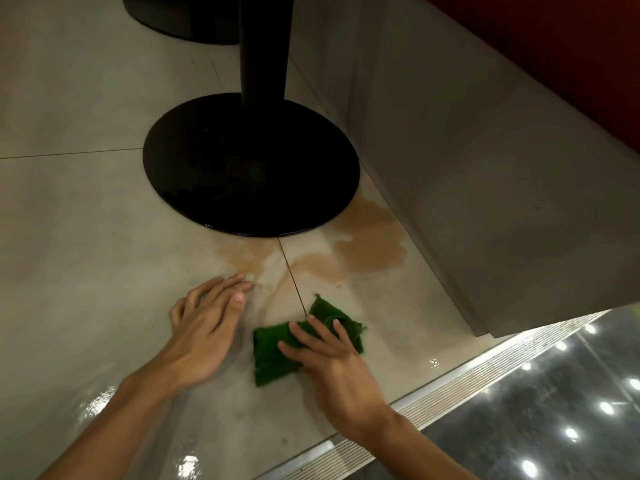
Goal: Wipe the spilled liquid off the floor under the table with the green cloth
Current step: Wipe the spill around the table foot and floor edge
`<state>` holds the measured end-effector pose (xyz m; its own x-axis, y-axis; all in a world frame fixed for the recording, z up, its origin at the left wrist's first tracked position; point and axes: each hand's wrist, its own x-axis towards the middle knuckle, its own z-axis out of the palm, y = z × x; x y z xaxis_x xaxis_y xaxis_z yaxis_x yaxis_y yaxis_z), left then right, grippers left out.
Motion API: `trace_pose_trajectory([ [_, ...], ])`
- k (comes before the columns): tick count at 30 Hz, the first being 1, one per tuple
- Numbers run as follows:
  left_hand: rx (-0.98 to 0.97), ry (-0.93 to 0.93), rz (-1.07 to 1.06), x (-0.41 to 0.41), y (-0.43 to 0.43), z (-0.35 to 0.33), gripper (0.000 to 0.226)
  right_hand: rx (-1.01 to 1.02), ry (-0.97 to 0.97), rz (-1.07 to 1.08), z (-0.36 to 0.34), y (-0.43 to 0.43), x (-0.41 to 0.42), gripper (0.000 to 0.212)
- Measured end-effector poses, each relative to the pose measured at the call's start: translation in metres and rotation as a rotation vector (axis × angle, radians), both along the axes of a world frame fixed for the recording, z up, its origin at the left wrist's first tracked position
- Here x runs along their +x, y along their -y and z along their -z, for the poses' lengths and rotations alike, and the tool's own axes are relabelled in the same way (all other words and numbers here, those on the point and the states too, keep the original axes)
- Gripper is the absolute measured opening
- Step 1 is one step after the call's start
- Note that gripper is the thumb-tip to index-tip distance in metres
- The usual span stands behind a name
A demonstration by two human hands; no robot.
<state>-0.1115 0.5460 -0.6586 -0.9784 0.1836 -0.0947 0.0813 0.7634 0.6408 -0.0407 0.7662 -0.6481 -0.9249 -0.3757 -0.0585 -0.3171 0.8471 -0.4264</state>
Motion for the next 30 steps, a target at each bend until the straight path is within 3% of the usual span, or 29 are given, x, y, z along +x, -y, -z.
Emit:
trace_pose_trajectory([
  [2, 0.000, 0.011, 0.006, 0.000, 0.002, 0.001, 0.074, -0.009, 0.015, -0.058, 0.003, -0.024, 0.007, 0.048],
  [7, 0.013, 0.027, 0.014, -0.001, 0.005, 0.003, 0.070, 0.062, -0.065, -0.016, 0.007, -0.092, 0.009, 0.079],
  [12, 0.050, 0.032, 0.002, 0.000, 0.007, 0.003, 0.066, -0.025, -0.029, 0.209, -0.002, -0.077, -0.014, 0.048],
  [15, 0.042, 0.027, 0.009, 0.000, 0.007, 0.004, 0.065, -0.057, -0.005, 0.309, 0.001, -0.031, -0.014, 0.044],
  [19, 0.027, 0.033, 0.016, 0.000, 0.007, 0.003, 0.069, -0.094, 0.014, 0.156, 0.006, -0.005, 0.016, 0.042],
  [24, 0.032, 0.025, 0.024, -0.001, 0.008, 0.004, 0.068, -0.040, -0.006, -0.034, 0.003, -0.050, 0.045, 0.042],
  [27, 0.038, 0.035, 0.023, -0.001, 0.009, 0.004, 0.067, -0.033, -0.007, 0.012, 0.000, -0.091, 0.045, 0.047],
  [30, 0.038, 0.032, 0.027, -0.001, 0.009, 0.006, 0.068, 0.013, -0.058, 0.144, 0.001, -0.125, 0.035, 0.067],
])
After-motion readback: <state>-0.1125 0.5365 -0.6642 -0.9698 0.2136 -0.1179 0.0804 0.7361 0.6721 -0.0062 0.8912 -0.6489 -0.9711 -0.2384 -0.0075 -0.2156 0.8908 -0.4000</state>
